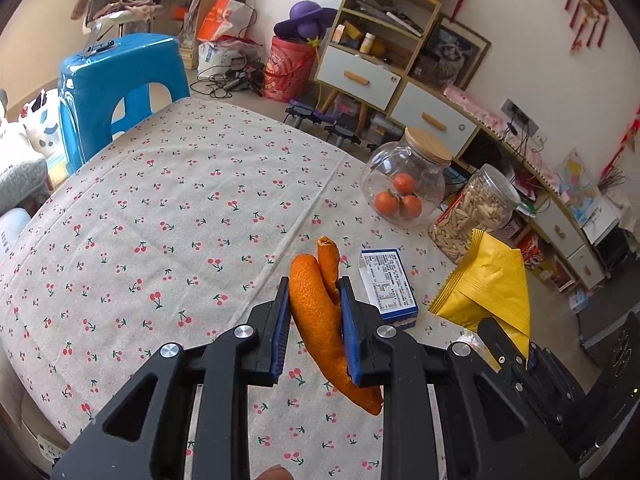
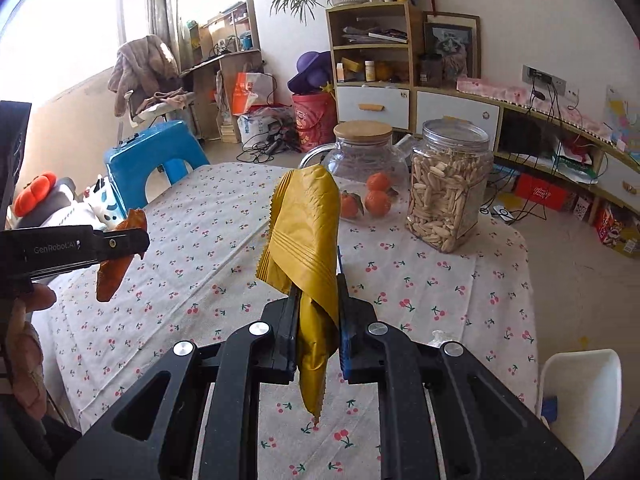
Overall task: Collect trash
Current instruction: 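Grasp the yellow snack wrapper with the right tool while the left tool holds the peel, then carry the orange peel and yellow wrapper over the bin and release both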
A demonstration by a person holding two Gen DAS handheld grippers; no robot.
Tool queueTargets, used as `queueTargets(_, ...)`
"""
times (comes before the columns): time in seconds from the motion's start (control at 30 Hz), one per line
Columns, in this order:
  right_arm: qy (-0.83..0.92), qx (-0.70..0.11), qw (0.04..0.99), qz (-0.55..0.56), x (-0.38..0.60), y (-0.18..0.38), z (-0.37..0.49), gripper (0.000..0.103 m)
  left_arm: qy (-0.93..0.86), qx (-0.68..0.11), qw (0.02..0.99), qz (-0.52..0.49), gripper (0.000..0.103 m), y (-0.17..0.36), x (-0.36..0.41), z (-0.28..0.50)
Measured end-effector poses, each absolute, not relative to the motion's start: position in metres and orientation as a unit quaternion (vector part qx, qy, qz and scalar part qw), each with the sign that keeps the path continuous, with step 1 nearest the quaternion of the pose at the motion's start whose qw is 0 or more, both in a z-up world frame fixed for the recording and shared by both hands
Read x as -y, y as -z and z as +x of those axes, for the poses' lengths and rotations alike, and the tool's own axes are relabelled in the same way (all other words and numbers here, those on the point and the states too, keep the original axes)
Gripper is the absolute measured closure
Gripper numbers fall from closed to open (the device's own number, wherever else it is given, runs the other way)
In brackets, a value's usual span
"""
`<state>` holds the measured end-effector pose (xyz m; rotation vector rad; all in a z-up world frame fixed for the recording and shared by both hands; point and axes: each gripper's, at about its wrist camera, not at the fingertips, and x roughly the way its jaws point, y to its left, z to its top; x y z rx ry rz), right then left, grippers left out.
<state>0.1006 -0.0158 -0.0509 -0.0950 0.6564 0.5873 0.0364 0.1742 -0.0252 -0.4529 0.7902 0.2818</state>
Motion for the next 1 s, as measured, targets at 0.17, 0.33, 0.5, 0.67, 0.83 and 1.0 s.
queueTargets(0.17, -0.264, -0.305, 0.914, -0.038, 0.044, 0.039, 0.096, 0.089, -0.117, -0.374, 0.898, -0.2, 0.079, 0.019, -0.141, 0.041)
queueTargets(0.33, -0.24, -0.296, 0.924, -0.029, 0.072, 0.031, 0.093, 0.089, -0.096, -0.367, 0.91, -0.166, 0.079, 0.01, -0.104, 0.042)
queueTargets(0.5, -0.214, -0.287, 0.933, -0.017, 0.099, 0.025, 0.091, 0.089, -0.07, -0.359, 0.918, -0.154, 0.079, 0.003, -0.071, 0.043)
queueTargets(0.67, -0.188, -0.282, 0.941, -0.003, 0.129, 0.02, 0.091, 0.089, -0.044, -0.36, 0.921, -0.14, 0.079, -0.002, -0.035, 0.049)
queueTargets(0.83, -0.152, -0.276, 0.949, 0.012, 0.163, 0.017, 0.093, 0.088, -0.017, -0.364, 0.921, -0.135, 0.079, -0.005, -0.002, 0.056)
queueTargets(1.0, -0.099, -0.284, 0.953, 0.04, 0.209, 0.021, 0.101, 0.088, 0.013, -0.371, 0.92, -0.129, 0.079, -0.007, 0.032, 0.063)
